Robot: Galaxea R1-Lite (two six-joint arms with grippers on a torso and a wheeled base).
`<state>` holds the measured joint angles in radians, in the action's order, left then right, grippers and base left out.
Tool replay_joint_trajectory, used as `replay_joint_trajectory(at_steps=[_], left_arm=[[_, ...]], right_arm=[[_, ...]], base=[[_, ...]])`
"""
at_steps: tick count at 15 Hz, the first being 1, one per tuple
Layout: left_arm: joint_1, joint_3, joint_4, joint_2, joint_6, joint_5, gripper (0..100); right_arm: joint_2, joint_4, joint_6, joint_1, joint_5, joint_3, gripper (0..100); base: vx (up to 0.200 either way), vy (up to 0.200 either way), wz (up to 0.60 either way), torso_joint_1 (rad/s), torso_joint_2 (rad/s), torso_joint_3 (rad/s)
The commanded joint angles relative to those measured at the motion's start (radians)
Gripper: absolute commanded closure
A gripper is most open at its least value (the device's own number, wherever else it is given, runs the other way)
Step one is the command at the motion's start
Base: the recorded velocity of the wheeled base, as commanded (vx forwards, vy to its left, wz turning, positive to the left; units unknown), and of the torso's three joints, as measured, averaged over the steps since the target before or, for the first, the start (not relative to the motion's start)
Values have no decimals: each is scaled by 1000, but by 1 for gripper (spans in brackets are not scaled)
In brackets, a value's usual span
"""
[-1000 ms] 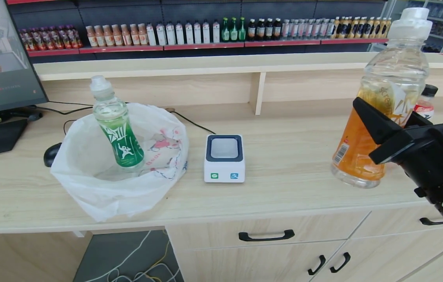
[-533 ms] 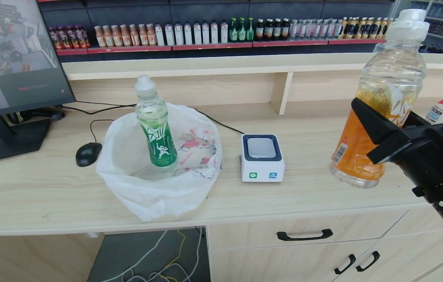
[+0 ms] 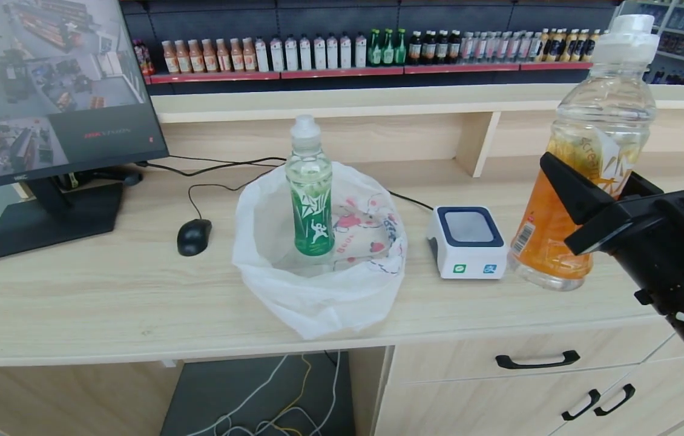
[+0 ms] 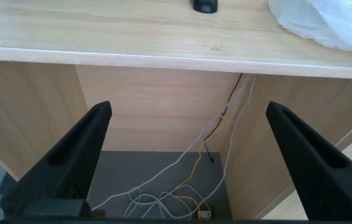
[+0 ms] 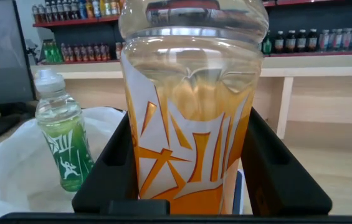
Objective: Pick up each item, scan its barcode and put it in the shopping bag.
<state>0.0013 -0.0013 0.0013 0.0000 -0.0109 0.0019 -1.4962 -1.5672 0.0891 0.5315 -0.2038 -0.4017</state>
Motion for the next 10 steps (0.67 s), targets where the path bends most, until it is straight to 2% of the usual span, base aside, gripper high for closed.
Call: replay_joint_trajectory(at_steps=[1,6,10], left_arm=[[0,0,0,0,2,1,0],[0,1,0,0,0,1,0],[0,1,0,0,0,1,0]], right_arm=[[-1,-4,3,-1,0,0,100],[2,-4,21,1,26,3,100],[27,-4,81,-1,96,66,100]], base=[[0,0,0,0,0,0],[0,0,0,0,0,0],[0,0,0,0,0,0]])
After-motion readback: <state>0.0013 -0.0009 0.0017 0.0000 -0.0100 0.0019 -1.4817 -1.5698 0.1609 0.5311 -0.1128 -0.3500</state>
